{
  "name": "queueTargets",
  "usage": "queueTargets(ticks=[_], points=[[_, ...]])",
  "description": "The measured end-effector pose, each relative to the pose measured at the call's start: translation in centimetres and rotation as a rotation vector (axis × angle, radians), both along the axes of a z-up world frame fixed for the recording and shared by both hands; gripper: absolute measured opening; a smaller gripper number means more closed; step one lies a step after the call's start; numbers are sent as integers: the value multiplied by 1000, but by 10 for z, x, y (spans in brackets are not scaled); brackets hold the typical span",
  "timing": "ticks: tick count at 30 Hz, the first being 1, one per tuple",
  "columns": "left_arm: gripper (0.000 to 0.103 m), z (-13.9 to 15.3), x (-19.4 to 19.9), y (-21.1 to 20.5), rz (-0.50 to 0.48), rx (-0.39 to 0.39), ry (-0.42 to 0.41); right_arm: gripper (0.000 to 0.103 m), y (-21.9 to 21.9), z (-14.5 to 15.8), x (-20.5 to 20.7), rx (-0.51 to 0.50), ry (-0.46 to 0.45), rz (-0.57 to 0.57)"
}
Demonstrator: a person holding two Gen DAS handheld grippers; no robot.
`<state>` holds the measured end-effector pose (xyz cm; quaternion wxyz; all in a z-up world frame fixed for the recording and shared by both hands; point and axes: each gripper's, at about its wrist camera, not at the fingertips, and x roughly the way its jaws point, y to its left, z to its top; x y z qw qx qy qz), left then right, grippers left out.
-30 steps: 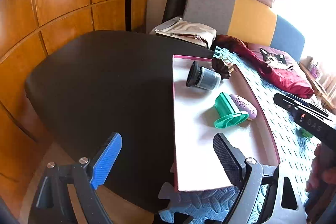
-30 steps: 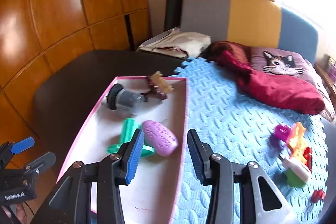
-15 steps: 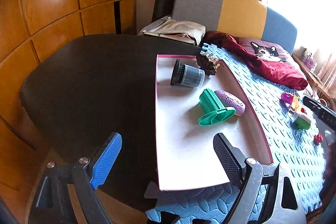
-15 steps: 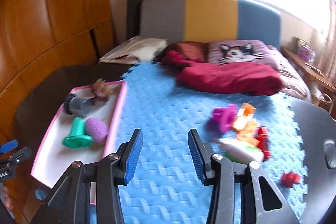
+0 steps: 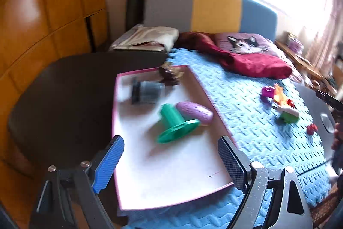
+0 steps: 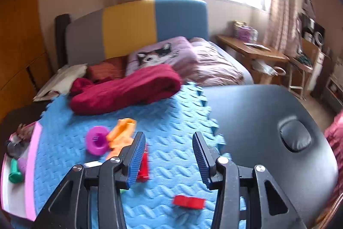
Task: Organize rigid objects
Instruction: 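Move both tools from the white tray toward the toys on the mat, then grasp the magenta cup with the left gripper while the right gripper grasps the orange piece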
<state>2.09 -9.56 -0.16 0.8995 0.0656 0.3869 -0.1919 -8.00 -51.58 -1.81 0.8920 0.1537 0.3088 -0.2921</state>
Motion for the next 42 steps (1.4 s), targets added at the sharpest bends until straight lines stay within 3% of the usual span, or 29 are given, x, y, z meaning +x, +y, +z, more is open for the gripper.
queueTargets(ticks=[5, 10, 22, 30, 33, 39, 40, 41, 42], points=[[89, 4, 6, -50, -97, 1, 16, 46, -30, -20, -11, 147, -9, -80], [90, -2, 16, -113, -186, 18, 34, 46, -35, -22, -16, 198, -30, -74], [90, -27, 62, -240, -336, 13, 127, 46, -36, -21, -15, 252, -62, -50], [90, -49, 95, -290, -367, -17, 192, 46, -34, -26, -8, 280, -45, -22], [89, -55, 100, -303, -393, -21, 179, 46, -32, -27, -6, 284, -41, -10], [75, -75, 111, -321, -441, -20, 182, 46, -31, -28, -3, 294, -36, 5], [57, -80, 113, -323, -445, -15, 197, 46, -31, -28, -3, 292, -34, 6], [48, -84, 114, -325, -452, -4, 216, 46, -30, -28, -3, 288, -32, 6], [48, -85, 113, -325, -454, -10, 204, 46, -30, -28, -2, 287, -30, 9]])
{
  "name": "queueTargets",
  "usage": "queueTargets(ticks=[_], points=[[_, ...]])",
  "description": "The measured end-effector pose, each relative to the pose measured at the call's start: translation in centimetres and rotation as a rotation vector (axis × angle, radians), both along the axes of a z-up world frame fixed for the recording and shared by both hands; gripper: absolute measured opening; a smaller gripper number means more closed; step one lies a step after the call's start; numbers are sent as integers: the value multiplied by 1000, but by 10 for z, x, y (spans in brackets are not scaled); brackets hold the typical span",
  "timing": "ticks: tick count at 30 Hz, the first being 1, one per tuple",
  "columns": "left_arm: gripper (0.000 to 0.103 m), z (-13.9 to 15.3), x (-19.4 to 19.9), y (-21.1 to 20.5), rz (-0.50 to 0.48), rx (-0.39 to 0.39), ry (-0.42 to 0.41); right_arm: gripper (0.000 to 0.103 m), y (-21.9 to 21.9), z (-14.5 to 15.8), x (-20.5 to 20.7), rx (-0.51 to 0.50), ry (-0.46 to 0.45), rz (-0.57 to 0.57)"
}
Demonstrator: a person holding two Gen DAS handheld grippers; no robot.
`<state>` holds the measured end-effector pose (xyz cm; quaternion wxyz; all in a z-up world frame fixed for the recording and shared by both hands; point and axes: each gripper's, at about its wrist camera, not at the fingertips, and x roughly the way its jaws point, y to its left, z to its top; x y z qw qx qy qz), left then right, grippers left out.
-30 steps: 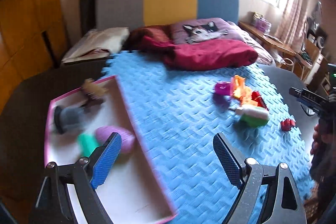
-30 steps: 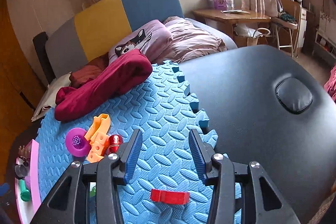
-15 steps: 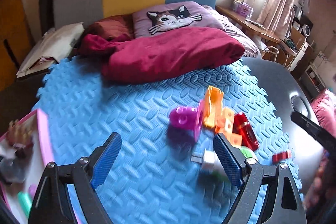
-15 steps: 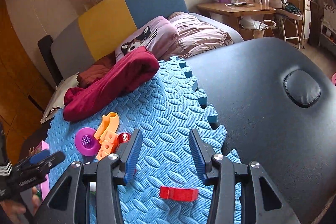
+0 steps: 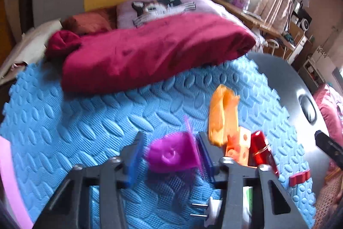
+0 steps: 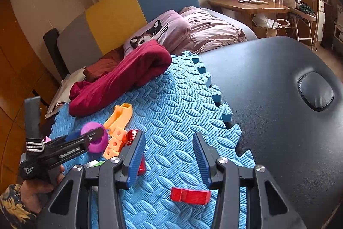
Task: Organize rigid objects
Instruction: 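Grasp the magenta cup with the left gripper while the right gripper grasps the orange piece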
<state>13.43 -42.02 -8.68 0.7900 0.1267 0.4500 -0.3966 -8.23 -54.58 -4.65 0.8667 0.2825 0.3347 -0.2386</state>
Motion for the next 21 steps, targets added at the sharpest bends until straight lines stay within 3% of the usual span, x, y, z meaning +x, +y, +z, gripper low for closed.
queueTargets(ticks=[6, 15, 21], points=[[47, 2, -8, 15, 14, 6, -15, 46, 1, -2, 1, 1, 13, 9], [47, 16, -38, 73, 94, 37, -83, 46, 0, -10, 3, 28, 44, 11], [47, 35, -74, 113, 99, 15, -126, 46, -1, -18, 13, 127, 40, 52]])
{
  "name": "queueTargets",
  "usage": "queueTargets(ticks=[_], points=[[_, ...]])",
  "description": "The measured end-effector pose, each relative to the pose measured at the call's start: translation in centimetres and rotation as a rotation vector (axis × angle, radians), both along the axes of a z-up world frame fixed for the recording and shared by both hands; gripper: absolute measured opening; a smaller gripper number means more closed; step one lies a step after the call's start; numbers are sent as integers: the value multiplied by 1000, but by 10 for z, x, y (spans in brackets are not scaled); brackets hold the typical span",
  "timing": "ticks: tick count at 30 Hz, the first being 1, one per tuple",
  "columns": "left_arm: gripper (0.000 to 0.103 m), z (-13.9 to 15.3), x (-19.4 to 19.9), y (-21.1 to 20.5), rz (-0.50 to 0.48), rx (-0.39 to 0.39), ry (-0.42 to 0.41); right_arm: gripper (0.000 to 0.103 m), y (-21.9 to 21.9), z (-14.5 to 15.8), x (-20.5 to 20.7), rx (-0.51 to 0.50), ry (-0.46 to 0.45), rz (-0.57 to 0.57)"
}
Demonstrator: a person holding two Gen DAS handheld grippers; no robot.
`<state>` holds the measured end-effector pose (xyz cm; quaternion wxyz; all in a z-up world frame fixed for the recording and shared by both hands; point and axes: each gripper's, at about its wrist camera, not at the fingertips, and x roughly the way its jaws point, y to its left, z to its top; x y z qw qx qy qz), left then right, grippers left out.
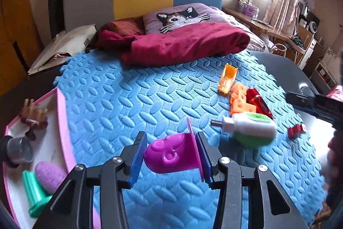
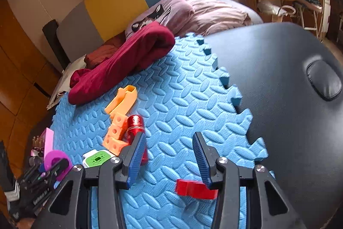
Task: Organize rigid objects
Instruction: 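Grasp the magenta cup with the left gripper while the right gripper grasps the orange piece, then carry the magenta cup into the white tray and open the left gripper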
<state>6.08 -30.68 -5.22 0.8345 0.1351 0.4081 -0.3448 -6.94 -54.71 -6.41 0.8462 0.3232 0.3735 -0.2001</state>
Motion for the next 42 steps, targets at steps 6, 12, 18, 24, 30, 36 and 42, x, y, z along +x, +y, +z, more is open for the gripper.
queueTargets(ticks=[6, 12, 18, 24, 30, 36, 42], points=[[47, 16, -24, 25, -9, -32, -38, 55, -2, 9, 42, 85, -27, 62], [47, 32, -31, 49, 20, -55, -44, 66, -9, -4, 107, 126, 40, 71], [47, 46, -31, 71, 65, -72, -71, 70, -9, -27, 157, 71, 174, 82], [47, 50, -30, 88, 102, -83, -72, 26, 31, -19, 194, -127, 312, 261], [47, 54, -33, 106, 134, -90, -79, 26, 112, -10, 194, -222, 287, 495], [47, 59, -39, 130, 187, -85, -108, 26, 193, -17, 165, -266, 269, 674], [47, 64, -46, 156, 233, -83, -132, 26, 224, -16, 113, -321, 234, 683]])
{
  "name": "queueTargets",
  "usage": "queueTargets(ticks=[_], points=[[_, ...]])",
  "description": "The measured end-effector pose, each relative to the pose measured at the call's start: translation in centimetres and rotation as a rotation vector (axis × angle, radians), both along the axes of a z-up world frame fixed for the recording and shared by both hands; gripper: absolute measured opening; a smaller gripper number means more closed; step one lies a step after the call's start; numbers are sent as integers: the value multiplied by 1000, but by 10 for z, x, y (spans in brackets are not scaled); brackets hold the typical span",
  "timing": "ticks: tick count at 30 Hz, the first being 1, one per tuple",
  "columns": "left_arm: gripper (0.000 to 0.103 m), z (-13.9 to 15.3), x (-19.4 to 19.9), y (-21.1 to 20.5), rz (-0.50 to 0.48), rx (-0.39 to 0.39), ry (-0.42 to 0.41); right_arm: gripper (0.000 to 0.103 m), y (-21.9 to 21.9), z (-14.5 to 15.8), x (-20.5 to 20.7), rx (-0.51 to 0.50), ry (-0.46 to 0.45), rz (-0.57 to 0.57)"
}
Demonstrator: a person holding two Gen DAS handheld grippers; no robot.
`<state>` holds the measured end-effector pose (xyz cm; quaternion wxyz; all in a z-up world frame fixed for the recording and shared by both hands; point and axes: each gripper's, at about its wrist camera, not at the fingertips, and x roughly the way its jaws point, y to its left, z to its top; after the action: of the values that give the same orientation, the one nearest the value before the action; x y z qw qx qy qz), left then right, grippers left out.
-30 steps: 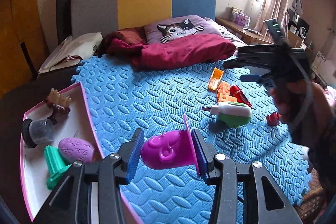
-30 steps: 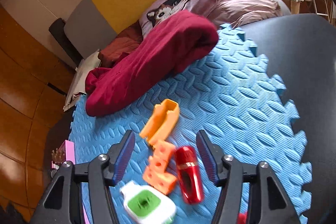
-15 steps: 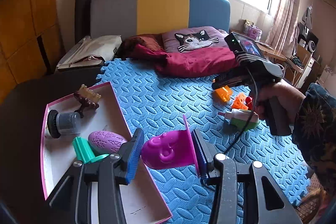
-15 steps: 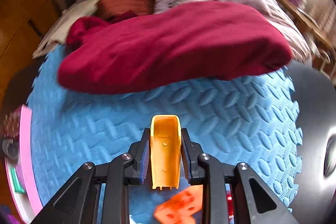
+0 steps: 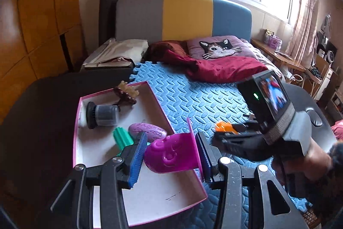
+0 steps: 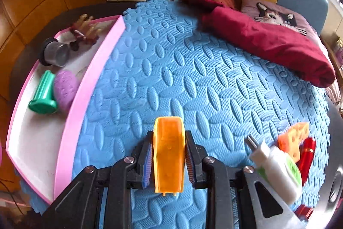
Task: Organize rigid objects
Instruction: 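Carry the magenta cup into the white tray and open the left gripper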
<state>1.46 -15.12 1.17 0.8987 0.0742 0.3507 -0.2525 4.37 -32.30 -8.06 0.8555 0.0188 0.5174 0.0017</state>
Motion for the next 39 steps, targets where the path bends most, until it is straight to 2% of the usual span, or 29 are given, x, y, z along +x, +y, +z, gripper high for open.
queueTargets(ticks=[5, 9, 12, 17, 22, 30, 35, 39], points=[[47, 3, -8, 14, 25, 9, -24, 27, -4, -2, -37, 27, -74, -11], [47, 6, -13, 23, 42, 13, -37, 26, 3, -5, -47, -18, -144, 24], [47, 7, -16, 29, 56, 16, -40, 27, 0, -10, -51, -2, -212, 33], [47, 3, -18, 35, 66, 18, -29, 27, 0, -11, -49, 1, -217, 34], [47, -10, -12, 50, 85, -8, 29, 26, 4, -10, -52, -40, -223, 33], [47, -33, 17, 95, 187, -93, 153, 26, 2, -10, -53, -23, -225, 31], [47, -43, 38, 104, 220, -97, 169, 26, 1, -10, -53, -14, -227, 30], [47, -48, 58, 98, 211, -91, 172, 26, 1, -10, -53, -12, -227, 29]])
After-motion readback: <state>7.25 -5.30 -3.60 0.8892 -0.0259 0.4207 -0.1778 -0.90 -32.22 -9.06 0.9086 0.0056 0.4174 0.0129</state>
